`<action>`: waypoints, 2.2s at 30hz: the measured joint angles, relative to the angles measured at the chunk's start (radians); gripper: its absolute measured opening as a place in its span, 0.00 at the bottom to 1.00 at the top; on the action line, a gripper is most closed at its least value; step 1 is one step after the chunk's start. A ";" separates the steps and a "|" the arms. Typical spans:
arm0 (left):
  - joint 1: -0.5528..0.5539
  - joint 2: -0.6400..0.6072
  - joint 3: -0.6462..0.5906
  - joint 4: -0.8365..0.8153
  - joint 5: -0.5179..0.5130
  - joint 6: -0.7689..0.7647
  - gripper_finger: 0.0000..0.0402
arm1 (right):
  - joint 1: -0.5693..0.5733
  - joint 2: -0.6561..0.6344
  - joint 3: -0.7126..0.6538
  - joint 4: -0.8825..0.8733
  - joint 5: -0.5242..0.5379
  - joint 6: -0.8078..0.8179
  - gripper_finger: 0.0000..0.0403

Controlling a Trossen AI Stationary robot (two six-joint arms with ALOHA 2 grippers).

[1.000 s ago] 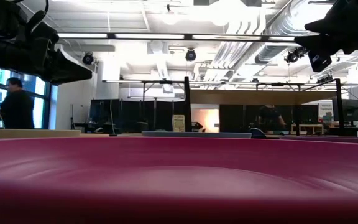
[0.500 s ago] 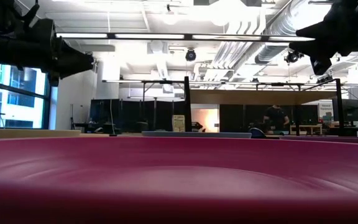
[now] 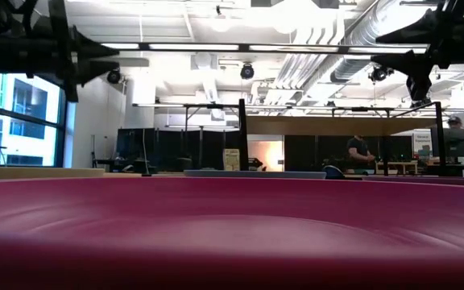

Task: Place and stack plates onto a shelf
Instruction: Put the purple plate on the shelf

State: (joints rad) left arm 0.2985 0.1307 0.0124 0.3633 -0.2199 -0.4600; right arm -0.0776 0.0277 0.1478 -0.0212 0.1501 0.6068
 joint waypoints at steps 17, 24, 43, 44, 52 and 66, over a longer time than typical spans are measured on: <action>0.000 0.010 0.092 -0.005 0.099 -0.009 0.29 | 0.000 0.000 0.000 0.090 0.000 0.115 0.34; 0.000 0.086 0.260 -0.142 0.135 -0.008 0.29 | 0.000 0.000 0.000 0.233 -0.024 0.103 0.34; 0.000 0.345 0.729 -0.344 0.217 0.152 0.29 | 0.000 0.127 0.435 -0.183 -0.101 -0.154 0.34; 0.000 0.360 0.746 -0.372 0.217 0.155 0.29 | 0.000 0.149 0.480 -0.240 -0.101 -0.166 0.34; 0.000 0.436 0.834 -0.603 0.217 0.156 0.29 | 0.000 0.375 0.804 -0.728 -0.063 -0.158 0.34; 0.000 0.484 0.834 -0.720 0.218 0.150 0.29 | 0.000 0.735 0.899 -1.023 -0.179 0.110 0.34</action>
State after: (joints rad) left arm 0.2987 0.6147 0.8463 -0.3568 -0.0023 -0.3099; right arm -0.0776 0.7631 1.0469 -1.0440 -0.0286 0.7173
